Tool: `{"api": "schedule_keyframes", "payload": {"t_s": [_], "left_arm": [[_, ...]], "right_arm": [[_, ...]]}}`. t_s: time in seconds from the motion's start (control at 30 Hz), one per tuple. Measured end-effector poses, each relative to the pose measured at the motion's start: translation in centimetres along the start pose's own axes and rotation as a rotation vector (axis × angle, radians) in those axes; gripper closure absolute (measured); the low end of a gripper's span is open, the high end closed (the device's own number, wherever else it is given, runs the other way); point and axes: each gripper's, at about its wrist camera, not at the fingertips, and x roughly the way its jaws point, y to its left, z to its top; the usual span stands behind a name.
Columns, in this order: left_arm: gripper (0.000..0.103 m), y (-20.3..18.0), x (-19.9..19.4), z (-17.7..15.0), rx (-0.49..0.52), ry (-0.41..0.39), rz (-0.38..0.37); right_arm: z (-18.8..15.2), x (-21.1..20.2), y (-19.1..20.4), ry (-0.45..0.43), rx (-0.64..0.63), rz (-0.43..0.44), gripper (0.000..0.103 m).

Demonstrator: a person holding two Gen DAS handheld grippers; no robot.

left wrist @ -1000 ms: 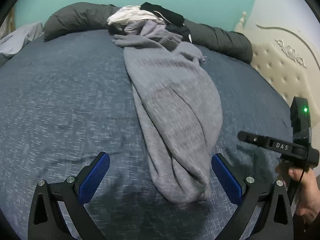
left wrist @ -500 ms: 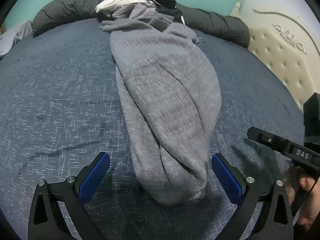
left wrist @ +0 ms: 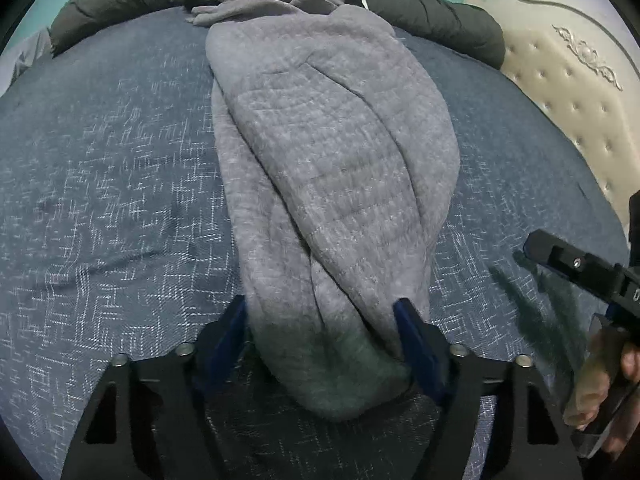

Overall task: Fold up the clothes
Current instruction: 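Grasp the sweatshirt hem with the left gripper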

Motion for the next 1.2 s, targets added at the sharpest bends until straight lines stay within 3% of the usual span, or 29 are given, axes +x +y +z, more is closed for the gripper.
{"api": "schedule_keyframes", "payload": {"t_s": [0.37, 0.57, 0.63, 0.7, 0.77, 1.07, 1.17, 1.2], "left_arm": [[0.030, -1.6, -4.0, 0.2, 0.066, -0.061, 0.000], [0.032, -1.7, -3.3, 0.6, 0.085, -0.039, -0.009], [0.044, -2.0, -3.5, 0.8, 0.096, -0.045, -0.024], [0.063, -2.3, -3.4, 1.0, 0.112, -0.035, -0.028], [0.073, -2.3, -3.1, 0.9, 0.103, -0.015, -0.029], [0.073, -2.3, -1.0, 1.2, 0.108, 0.032, -0.039], [0.096, -2.0, -1.0, 1.9, 0.114, 0.034, -0.051], [0.097, -1.9, -1.1, 2.2, 0.116, 0.035, -0.054]], "right_arm": [[0.1, -0.4, -0.3, -0.019, 0.019, 0.028, 0.048], [-0.1, -0.3, -0.5, -0.021, 0.030, 0.041, 0.048], [-0.2, -0.4, -0.6, -0.024, 0.029, 0.045, 0.048], [-0.2, -0.3, -0.7, -0.022, 0.032, 0.049, 0.048], [-0.2, -0.3, -0.8, -0.024, 0.039, 0.053, 0.048], [-0.1, -0.3, -0.8, -0.027, 0.048, 0.068, 0.048], [-0.1, -0.2, -0.9, -0.025, 0.046, 0.069, 0.048], [-0.1, -0.2, -1.0, -0.025, 0.048, 0.070, 0.048]]}}
